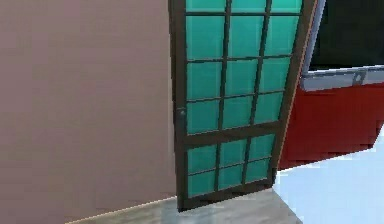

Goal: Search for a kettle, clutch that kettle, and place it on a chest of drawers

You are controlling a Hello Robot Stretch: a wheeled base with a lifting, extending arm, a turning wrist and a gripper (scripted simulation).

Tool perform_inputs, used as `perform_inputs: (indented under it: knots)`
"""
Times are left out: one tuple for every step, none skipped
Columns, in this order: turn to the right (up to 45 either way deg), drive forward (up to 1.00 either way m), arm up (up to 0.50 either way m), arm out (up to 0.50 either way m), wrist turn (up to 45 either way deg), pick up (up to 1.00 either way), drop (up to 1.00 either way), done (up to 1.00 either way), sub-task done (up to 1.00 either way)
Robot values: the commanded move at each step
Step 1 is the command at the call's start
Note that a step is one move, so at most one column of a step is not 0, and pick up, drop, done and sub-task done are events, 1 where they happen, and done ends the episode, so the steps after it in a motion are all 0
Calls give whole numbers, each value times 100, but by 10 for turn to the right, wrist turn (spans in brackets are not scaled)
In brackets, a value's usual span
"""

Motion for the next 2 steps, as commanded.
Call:
perform_inputs:
  knots:
    - [60, 0, 0, 0, 0, 0, 0, 0, 0]
    - [0, 5, 0, 0, 0, 0, 0, 0, 0]
